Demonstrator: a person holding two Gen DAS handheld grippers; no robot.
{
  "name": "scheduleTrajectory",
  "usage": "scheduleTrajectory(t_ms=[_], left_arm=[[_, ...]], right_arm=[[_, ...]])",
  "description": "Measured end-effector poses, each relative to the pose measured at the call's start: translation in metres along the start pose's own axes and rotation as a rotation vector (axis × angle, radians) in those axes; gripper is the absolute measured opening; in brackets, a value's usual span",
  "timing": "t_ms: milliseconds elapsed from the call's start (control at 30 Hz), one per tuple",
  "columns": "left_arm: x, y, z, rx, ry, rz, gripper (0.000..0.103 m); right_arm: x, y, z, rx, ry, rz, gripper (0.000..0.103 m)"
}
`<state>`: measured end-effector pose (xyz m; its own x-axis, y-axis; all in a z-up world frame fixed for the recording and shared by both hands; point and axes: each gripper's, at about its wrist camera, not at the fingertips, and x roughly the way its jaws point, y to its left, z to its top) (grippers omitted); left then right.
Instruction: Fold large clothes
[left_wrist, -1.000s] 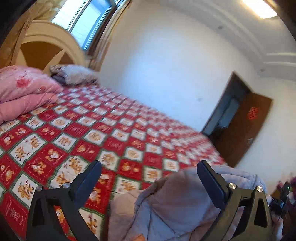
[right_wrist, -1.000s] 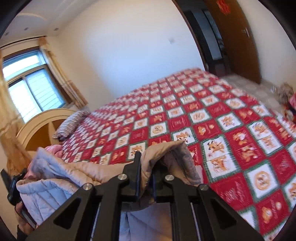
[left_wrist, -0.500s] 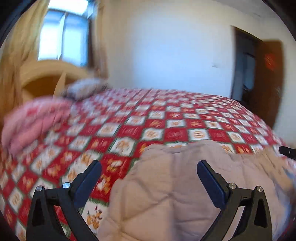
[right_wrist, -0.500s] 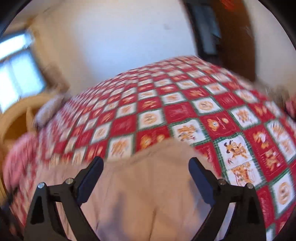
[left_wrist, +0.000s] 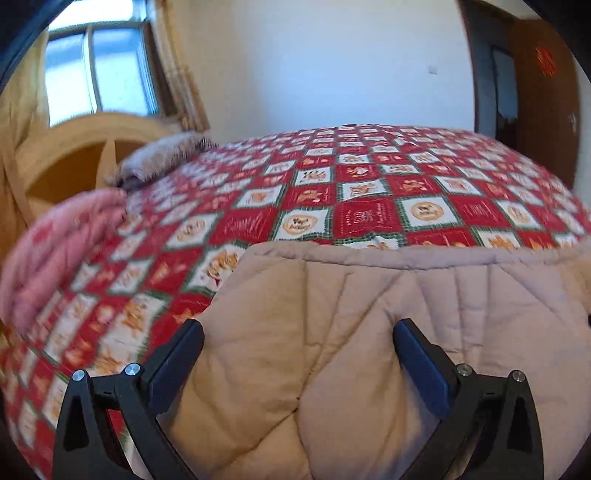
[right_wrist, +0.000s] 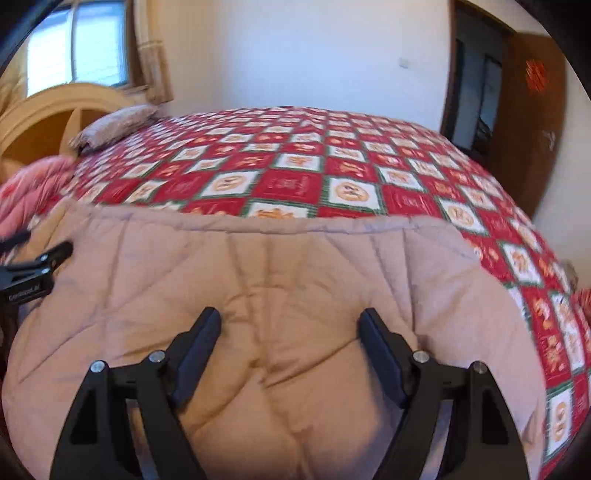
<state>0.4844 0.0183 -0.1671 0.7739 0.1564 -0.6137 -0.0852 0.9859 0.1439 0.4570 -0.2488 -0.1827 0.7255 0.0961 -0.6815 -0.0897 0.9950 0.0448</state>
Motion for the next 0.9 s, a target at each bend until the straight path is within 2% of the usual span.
scheduleTrajectory(t_ms=[300, 900], left_arm=[[0.026, -0.004, -0.011, -0.05, 0.048, -0.051, 0.102], [0.039, -0.009, -0.014, -0.046, 0.098, -0.046, 0.102]], right_arm=[[0.02, -0.003, -0.004, 0.051, 0.011, 0.013, 0.087], [0.039, 0.0, -0.005, 0.049, 0.054, -0.022, 0.091]])
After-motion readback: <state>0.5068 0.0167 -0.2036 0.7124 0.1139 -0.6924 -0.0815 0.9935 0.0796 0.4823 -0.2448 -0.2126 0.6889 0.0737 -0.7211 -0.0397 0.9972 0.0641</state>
